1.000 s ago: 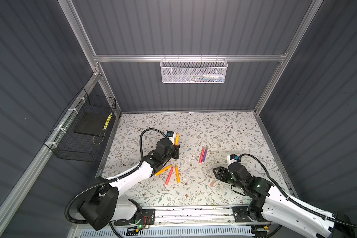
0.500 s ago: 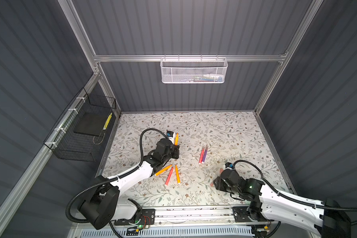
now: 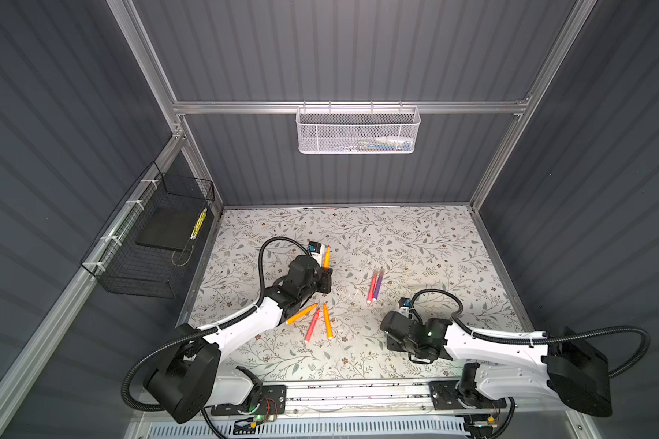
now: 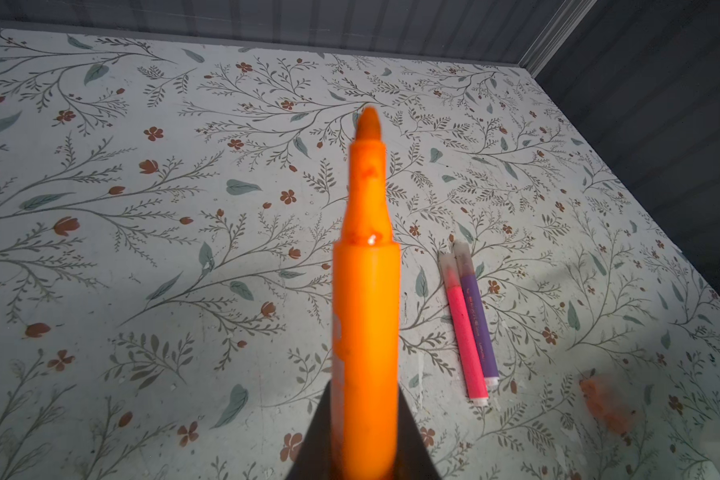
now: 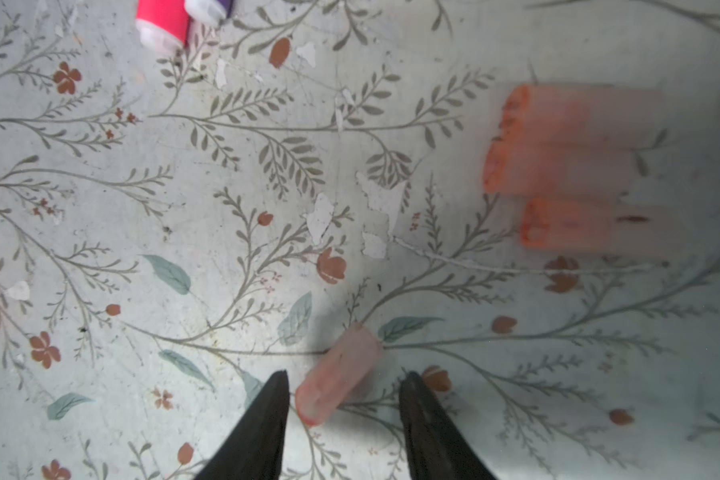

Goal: Insert the pens into the pen caps
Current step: 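Lower the right gripper onto a loose cap and close on it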

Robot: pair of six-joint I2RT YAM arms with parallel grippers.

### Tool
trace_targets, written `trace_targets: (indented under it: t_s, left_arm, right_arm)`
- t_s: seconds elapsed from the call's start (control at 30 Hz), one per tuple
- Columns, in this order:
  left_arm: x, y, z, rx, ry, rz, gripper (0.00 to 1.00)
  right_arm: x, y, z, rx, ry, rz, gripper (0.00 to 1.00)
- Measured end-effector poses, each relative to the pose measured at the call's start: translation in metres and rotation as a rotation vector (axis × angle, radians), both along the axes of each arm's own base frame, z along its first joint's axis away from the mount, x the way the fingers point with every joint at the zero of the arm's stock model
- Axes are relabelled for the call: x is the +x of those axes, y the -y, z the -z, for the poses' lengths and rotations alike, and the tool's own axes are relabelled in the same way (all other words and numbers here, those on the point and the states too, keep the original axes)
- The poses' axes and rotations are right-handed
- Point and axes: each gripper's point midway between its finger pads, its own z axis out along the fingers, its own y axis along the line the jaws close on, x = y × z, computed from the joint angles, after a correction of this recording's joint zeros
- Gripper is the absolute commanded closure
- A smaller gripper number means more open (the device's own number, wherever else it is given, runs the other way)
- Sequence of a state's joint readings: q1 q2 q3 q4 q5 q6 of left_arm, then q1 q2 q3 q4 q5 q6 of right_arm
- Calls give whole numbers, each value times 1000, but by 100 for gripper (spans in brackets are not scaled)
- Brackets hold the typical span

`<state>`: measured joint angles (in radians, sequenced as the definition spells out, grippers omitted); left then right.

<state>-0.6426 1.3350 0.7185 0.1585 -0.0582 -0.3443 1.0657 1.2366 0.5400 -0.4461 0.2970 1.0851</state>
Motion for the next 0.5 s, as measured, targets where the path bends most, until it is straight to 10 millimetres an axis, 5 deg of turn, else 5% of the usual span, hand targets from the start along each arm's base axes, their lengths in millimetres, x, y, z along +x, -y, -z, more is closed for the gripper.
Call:
trace_targets:
  t_s: [0.23, 0.5]
  left_arm:
    - [-1, 2, 0, -5, -4, 11, 100]
    - [-2, 2, 0, -7, -5, 15, 100]
  right_arm:
    - [2, 10, 8, -80, 3, 34, 71]
    - [7, 10, 13, -127, 11, 50, 70]
